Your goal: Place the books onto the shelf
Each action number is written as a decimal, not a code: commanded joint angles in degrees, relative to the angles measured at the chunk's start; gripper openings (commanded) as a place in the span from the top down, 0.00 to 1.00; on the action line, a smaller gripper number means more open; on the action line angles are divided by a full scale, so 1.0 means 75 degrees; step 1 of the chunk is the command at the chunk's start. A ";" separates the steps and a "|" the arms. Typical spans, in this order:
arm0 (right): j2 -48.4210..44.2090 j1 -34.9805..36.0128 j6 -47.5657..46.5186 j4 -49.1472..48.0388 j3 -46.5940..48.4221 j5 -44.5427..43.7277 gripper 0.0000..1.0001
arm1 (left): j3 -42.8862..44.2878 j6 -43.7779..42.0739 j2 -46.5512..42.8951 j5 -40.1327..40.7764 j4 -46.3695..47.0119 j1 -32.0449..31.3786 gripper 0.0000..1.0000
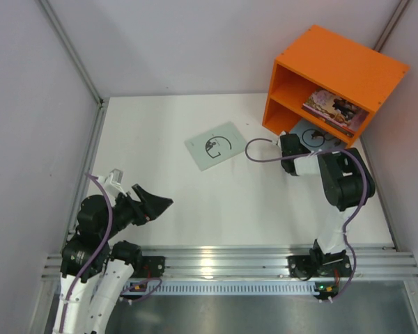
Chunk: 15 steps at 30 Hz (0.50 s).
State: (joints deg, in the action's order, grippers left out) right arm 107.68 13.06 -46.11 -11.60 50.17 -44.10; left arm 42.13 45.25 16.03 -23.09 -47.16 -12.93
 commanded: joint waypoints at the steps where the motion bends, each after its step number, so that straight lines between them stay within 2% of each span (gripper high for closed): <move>1: 0.0162 -0.0183 -0.0051 -0.0422 0.0412 -0.0472 0.88 | 0.0230 -0.0069 0.0042 0.0032 0.0170 -0.0034 0.16; 15: 0.0467 -0.0476 -0.0005 -0.0552 0.0588 -0.0660 0.88 | 0.0254 -0.0104 0.0101 0.0126 0.0182 -0.0034 0.16</move>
State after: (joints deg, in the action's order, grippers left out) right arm 110.65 11.84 -46.74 -13.78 52.62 -46.33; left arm 42.13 45.25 16.03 -22.85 -47.18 -12.93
